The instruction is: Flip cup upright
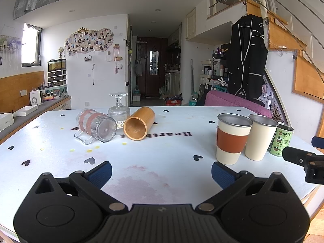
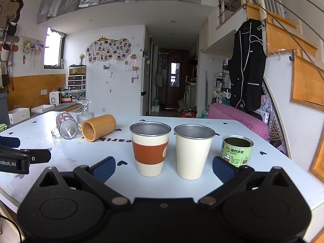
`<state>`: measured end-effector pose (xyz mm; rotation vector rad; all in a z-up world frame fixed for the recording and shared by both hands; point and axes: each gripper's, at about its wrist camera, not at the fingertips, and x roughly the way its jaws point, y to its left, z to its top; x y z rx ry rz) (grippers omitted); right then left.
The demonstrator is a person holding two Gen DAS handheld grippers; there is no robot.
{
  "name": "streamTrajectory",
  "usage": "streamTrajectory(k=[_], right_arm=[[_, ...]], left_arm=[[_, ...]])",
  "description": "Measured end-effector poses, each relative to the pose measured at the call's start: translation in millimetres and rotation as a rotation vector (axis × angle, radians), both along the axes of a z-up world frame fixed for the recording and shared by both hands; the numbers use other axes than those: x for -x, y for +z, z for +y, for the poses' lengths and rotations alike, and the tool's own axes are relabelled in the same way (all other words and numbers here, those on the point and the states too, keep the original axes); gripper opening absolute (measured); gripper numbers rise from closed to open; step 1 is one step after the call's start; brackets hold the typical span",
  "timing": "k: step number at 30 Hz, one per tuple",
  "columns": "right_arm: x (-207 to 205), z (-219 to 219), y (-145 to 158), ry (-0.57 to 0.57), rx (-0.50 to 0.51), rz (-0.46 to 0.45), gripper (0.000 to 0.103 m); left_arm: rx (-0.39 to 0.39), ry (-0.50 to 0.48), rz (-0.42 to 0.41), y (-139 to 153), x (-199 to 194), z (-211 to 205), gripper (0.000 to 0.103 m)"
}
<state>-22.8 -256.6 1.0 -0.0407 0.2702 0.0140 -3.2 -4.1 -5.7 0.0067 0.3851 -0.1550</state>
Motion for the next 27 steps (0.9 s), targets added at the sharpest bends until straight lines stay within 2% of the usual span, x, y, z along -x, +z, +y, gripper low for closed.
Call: streamTrajectory(k=[27], right_arm=[[0.2, -0.6, 1.3, -0.001, 0.002, 0.000, 0.103]], left_arm=[[-0.004, 0.004, 0.000, -0.7, -1.0, 0.3, 0.103]])
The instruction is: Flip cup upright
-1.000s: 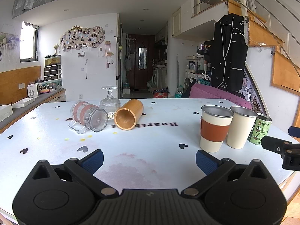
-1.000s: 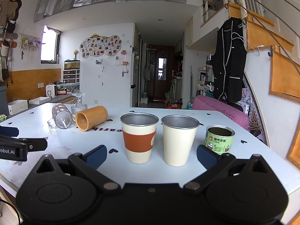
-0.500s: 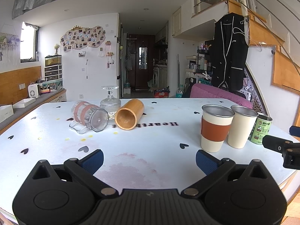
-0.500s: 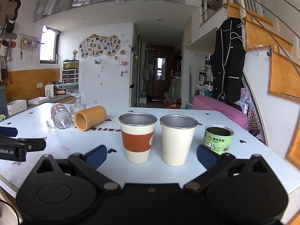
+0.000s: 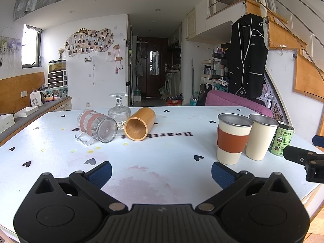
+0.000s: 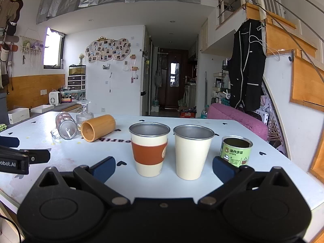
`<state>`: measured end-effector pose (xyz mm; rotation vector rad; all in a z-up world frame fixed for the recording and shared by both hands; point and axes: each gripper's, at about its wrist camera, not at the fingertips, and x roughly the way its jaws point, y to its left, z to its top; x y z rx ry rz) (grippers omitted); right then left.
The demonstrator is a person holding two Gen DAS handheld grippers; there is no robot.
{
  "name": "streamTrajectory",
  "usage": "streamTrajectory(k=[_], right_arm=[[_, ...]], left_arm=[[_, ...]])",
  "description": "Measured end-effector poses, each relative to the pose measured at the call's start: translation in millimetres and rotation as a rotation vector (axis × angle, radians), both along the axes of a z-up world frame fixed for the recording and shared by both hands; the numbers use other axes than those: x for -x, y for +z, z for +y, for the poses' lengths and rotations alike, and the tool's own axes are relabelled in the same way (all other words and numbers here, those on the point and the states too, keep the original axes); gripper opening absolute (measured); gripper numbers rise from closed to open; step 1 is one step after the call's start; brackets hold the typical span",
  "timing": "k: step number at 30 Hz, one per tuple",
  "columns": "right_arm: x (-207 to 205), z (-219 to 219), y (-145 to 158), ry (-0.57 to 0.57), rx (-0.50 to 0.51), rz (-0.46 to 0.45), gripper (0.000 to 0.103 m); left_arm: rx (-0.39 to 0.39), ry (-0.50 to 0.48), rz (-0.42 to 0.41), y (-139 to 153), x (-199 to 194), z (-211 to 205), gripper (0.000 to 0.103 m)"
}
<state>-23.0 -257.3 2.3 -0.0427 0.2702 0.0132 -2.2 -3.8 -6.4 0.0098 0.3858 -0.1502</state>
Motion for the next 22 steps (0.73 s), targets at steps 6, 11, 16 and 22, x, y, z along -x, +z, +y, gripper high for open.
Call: streamTrajectory(k=[6, 11, 16, 22], right_arm=[[-0.2, 0.1, 0.2, -0.002, 0.000, 0.001, 0.103], [0.1, 0.3, 0.7, -0.003, -0.001, 0.000, 0.103], [0.2, 0.2, 0.9, -0.002, -0.002, 0.000, 0.103], [0.3, 0.2, 0.7, -0.002, -0.002, 0.001, 0.103]], left_arm=[[-0.001, 0.000, 0.000, -0.4, 0.2, 2.2, 0.103], [0.000, 0.000, 0.000, 0.4, 0.2, -0.4, 0.103], [-0.001, 0.000, 0.000, 0.6, 0.2, -0.6, 0.103], [-0.004, 0.004, -0.003, -0.6, 0.1, 0.3, 0.103]])
